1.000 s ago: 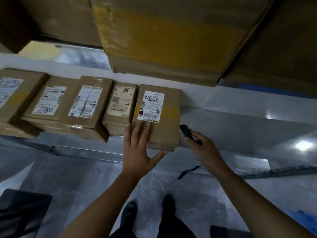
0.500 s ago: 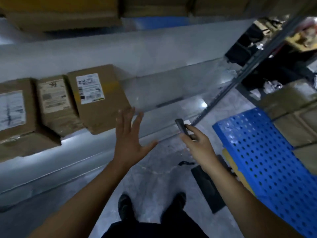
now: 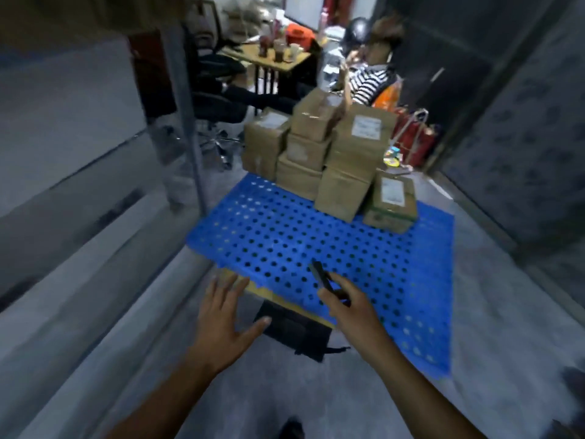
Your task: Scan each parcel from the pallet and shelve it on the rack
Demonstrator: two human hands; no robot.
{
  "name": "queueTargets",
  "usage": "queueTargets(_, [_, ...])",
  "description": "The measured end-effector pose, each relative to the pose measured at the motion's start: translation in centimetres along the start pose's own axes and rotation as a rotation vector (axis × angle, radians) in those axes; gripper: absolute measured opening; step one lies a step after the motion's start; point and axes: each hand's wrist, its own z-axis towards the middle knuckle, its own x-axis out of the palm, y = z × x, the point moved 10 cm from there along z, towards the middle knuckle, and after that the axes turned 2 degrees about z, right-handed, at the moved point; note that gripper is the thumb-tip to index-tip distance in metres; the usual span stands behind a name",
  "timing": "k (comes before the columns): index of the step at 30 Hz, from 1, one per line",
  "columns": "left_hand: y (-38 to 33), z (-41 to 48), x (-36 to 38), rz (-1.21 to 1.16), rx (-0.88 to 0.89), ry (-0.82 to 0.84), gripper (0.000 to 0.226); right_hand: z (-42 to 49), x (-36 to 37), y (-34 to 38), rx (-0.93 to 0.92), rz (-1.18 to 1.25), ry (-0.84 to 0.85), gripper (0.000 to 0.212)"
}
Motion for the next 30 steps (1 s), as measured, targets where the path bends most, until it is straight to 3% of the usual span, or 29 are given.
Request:
queueTargets(3, [-6.3,2.8,7.3,-0.045,0.094,0.112,0.085,-0.1,-7.6,-3.7,0.067,0.084,-0.057,0.043])
queueTargets(7, [-13.0,5.7,14.2,-0.052,0.156,0.239,0.089,-0.3,-15.1,-7.2,0.125,0.188,-0.126,0.046])
queueTargets(11, [-16.2,12.7,18.2,-0.015,0.113,0.315,0.093,2.1,-19.6,-9.5,0.130,0.162,-0.172,0.048])
queueTargets(17, [-20.9,25.5,25.2,-0.082,0.214,0.499,0.077,8.0,-23.6,-11.3,0.149,0.093,-0.179,0.042])
queueTargets(22, [-24.2,36.3,29.6,-0.021,0.297,0.367,0.073,14.1,-27.7,-12.6,0.210,0.036,-0.168,0.061])
queueTargets(26, [-23.9,37.5,32.5,0.218,0.331,0.268,0.076,18.5,-30.6,-13.0,0.244,0.064,-0.098,0.037])
queueTargets(30, [-22.3,33.1,32.8,-0.009,0.286,0.145,0.069,21.3,-33.0,-12.3,0.216,-0.149,0.011,0.048])
